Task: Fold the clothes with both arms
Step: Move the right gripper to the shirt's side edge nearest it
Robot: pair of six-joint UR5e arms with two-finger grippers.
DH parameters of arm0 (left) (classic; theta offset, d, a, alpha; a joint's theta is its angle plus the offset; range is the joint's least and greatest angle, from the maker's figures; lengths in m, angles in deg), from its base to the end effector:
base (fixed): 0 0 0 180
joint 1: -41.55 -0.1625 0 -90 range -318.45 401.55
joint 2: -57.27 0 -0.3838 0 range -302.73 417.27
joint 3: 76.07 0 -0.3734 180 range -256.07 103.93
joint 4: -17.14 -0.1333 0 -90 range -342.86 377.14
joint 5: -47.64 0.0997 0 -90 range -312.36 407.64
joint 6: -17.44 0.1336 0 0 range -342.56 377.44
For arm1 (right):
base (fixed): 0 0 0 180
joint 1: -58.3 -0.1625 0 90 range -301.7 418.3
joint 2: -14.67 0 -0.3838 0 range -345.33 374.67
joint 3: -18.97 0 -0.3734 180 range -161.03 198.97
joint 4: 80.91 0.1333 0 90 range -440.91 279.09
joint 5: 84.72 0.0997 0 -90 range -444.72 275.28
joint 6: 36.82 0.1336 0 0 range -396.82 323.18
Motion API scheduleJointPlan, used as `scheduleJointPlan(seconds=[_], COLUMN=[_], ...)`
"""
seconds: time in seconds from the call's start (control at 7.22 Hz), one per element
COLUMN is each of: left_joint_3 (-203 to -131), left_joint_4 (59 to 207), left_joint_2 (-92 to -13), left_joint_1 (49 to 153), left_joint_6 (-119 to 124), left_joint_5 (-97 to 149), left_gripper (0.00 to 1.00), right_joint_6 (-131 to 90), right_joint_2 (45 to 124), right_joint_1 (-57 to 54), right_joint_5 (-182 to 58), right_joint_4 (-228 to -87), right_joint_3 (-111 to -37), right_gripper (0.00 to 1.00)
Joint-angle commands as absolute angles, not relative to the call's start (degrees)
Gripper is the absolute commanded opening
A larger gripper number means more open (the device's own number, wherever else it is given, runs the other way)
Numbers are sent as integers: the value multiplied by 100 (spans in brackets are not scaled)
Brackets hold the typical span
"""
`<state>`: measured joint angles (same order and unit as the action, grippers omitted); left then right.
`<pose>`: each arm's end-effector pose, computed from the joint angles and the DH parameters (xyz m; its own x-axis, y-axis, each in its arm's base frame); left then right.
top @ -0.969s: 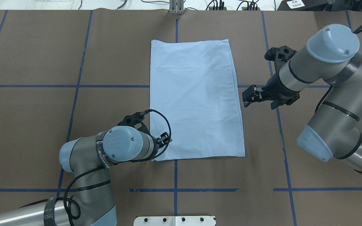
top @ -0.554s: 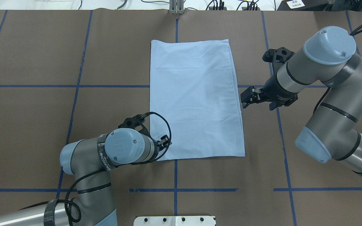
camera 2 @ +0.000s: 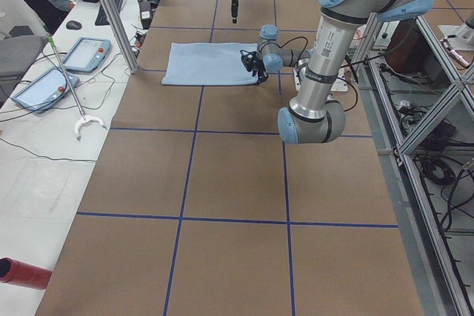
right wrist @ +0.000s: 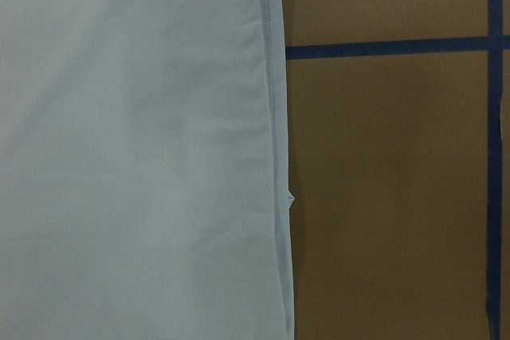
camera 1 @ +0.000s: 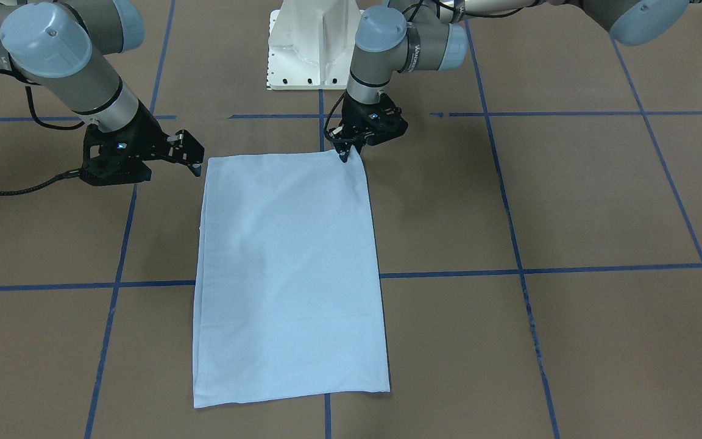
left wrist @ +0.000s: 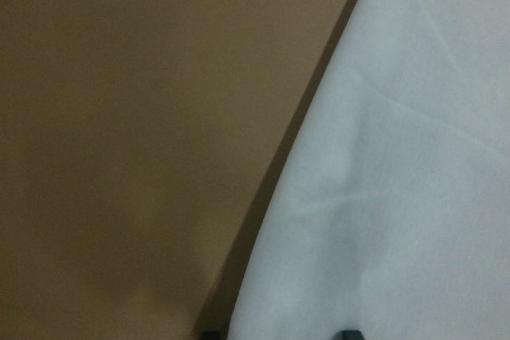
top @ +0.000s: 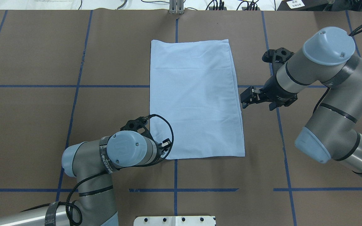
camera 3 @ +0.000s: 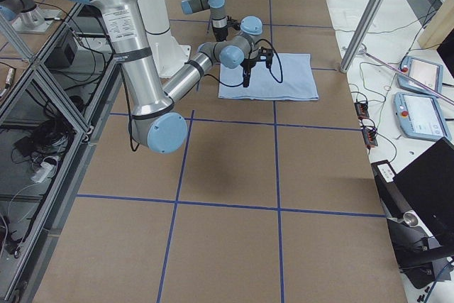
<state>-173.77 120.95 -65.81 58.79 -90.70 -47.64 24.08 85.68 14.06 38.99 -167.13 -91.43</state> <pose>0.5930 -0.3107 0.2360 0.4563 -0.4662 -0.7579 0.3847 0.8714 -0.3044 -0.3615 -0.4346 0.3013 0.6065 0.0259 0.7947 -0.0153 0.9997 -0.0209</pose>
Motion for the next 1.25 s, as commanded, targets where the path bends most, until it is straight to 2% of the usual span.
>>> scheduleJointPlan(seconds=[0.0, 0.28, 0.55, 1.11], left_joint_3=[-17407, -17521, -17793, -17776], left_joint_4=[12094, 12016, 11489, 11514], left_joint_2=[-6543, -6490, -6481, -6490], left_joint_1=[5887, 5887, 5895, 5887], left_joint_6=[-8997, -8961, -8586, -8574], left_joint_5=[-4764, -4772, -4790, -4808], left_gripper=[0, 0, 0, 0], right_joint_6=[2417, 2818, 4247, 6061], right_joint_2=[8568, 8525, 8489, 8506], right_joint_1=[1426, 1723, 2582, 3797], right_joint_5=[3885, 3581, 2546, 1426], right_joint_4=[-16713, -16713, -16128, -16053], right_joint_3=[-9150, -9168, -9194, -9265], right_gripper=[100, 100, 100, 100])
